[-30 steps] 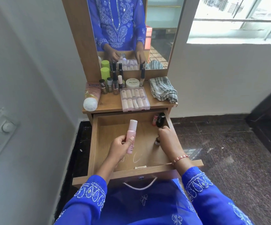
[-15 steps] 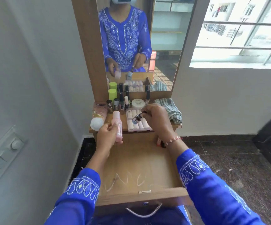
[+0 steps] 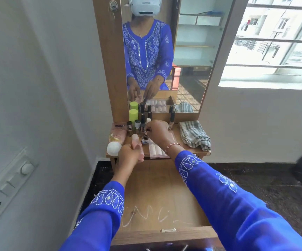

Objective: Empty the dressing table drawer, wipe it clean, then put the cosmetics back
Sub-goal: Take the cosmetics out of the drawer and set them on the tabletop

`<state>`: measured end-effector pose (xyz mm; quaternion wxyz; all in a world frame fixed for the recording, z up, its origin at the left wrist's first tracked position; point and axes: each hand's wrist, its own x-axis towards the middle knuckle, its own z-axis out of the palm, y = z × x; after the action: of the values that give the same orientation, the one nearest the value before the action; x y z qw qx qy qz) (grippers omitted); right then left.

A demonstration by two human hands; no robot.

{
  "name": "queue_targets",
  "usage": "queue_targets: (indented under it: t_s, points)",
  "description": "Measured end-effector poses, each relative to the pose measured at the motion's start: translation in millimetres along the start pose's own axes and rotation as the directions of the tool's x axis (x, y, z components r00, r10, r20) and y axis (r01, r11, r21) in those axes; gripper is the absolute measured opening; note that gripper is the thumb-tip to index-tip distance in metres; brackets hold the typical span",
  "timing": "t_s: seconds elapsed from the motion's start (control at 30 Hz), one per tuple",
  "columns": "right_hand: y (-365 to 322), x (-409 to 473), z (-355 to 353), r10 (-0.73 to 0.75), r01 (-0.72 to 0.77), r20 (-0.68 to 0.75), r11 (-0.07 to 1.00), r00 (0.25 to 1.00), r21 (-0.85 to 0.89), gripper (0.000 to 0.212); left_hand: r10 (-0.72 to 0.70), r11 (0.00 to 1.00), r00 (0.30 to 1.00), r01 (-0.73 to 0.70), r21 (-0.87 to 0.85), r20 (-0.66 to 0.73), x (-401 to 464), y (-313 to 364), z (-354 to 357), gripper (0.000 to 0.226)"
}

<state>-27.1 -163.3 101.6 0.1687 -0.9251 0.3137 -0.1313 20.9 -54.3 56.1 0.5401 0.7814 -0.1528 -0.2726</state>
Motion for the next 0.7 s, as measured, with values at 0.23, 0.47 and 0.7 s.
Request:
queue_targets:
  t_s: [0.23,0.47,0.7]
  points:
    - [-5,9,6,-0.03,0.03,0.008,0.999,1.0,-0.04,0.029,0.035,0.949,0.998,-0.016,0.315,-0.054,-1,7,0,0.031]
    - [1,8,10,-0.047,0.048,-0.038,0.998,0.998,0.038,0.03,0.239,0.885,0.968,-0.182,0.428,-0.082,-11,7,3,0.027]
    - [33,-25,-5,0.045,0.021,-0.272,0.971,0.961,0.237,0.023,0.424,0.821,0.901,-0.34,0.459,-0.091,-25,0,2,0.023]
